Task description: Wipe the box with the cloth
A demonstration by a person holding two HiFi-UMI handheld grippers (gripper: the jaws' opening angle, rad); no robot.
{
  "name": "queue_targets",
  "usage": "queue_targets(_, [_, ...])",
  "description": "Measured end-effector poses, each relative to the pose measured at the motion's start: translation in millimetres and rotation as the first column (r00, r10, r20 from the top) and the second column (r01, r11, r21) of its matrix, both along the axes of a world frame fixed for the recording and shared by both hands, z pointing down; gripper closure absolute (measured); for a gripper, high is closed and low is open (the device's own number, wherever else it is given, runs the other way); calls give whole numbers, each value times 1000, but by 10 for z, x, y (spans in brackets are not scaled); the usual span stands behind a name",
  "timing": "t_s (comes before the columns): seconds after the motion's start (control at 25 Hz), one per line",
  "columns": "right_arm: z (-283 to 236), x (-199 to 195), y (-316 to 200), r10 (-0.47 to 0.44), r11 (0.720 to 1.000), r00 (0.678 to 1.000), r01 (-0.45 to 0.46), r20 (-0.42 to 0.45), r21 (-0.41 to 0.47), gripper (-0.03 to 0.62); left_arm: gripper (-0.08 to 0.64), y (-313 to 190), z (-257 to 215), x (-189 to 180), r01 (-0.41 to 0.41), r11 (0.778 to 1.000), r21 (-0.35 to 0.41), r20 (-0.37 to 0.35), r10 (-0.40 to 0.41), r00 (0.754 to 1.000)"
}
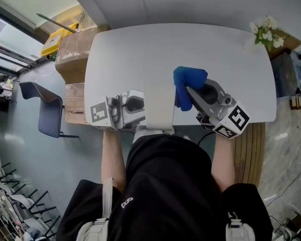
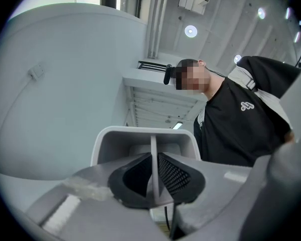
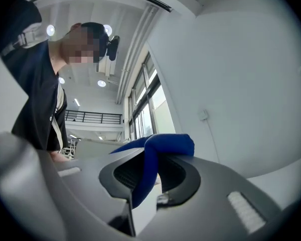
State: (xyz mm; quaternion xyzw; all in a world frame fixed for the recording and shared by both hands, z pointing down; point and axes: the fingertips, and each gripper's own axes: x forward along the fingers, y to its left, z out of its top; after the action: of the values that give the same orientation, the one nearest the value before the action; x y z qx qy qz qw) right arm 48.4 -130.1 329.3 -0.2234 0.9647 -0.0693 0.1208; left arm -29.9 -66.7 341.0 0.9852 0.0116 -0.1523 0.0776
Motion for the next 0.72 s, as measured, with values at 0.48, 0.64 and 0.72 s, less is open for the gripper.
queue_targets(0.48, [404,-146,140,-68,997,984,62,-166,-39,526,517,-268,-60,-189,121,993,-6,-56,-121,991])
queue_targets(0.64, [462,-270,271,-139,990,971,133,-194,-44,526,517,-373,59,-194,183,983,-22,20,-183,983])
queue_targets(0.72, [482,-319,321,-174,985,965,168,-198,-46,525,515,-439,162,-194,221,975,-18,77,-219,973])
